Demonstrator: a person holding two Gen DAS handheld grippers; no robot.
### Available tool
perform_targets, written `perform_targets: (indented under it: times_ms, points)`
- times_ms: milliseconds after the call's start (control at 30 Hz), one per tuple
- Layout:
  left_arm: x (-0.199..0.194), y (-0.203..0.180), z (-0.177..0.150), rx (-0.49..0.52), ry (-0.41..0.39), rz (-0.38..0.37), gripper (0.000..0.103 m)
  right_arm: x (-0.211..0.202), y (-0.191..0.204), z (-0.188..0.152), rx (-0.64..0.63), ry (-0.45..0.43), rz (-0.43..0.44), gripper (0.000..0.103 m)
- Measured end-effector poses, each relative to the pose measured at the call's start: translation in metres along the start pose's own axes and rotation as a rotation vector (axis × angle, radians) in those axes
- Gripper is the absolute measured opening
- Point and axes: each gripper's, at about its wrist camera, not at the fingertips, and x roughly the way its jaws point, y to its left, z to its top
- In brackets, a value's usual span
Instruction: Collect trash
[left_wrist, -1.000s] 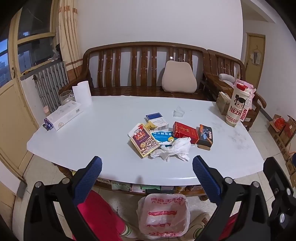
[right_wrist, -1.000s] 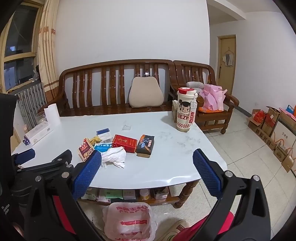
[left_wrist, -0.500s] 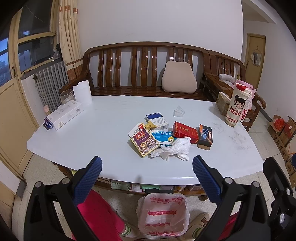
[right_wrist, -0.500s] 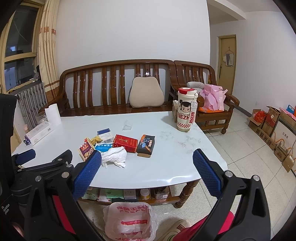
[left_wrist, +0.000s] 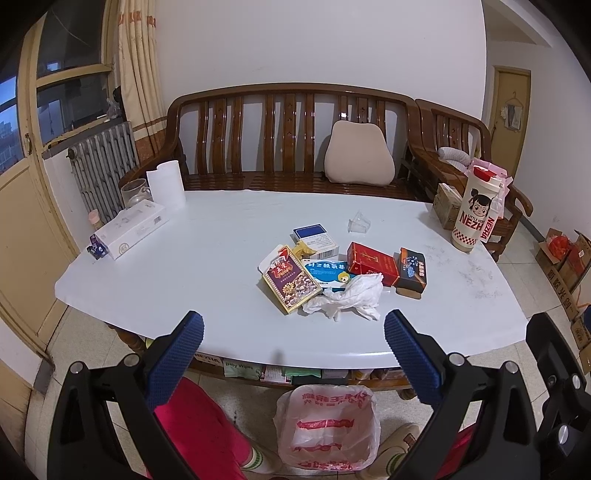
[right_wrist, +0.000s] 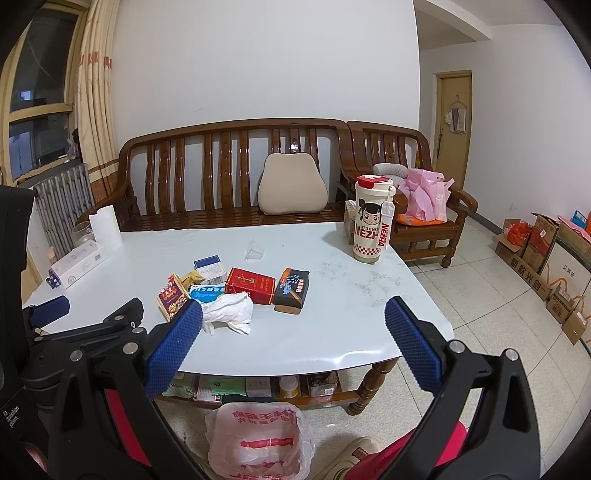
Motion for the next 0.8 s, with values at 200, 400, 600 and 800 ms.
perform_targets:
  times_ms: [200,400,600,800]
  points:
    - [0.0,-0.0002,-0.001,0.0,-0.001,0.0,0.096,0.0,0.0004,0.0,0.0,0.0,-0.001,0.097]
    - [-0.0001,0.0005,-0.0015,-0.002,0.001,-0.002,0.096,-0.0012,0.0012,0.002,-0.002,0.001,0.001,0.097]
    - [0.0004,0.0004,-0.0013,-0.001,0.0,-0.002,0.096,-0.0013,0.0011,0.0021,-0.002,0.001,0.001,0.097]
    - [0.0003,0.0004,-0.0007,-0.001,0.0,-0.001,0.096,-0.0018,0.0013,0.0029,-0.002,0.0,0.001,0.097]
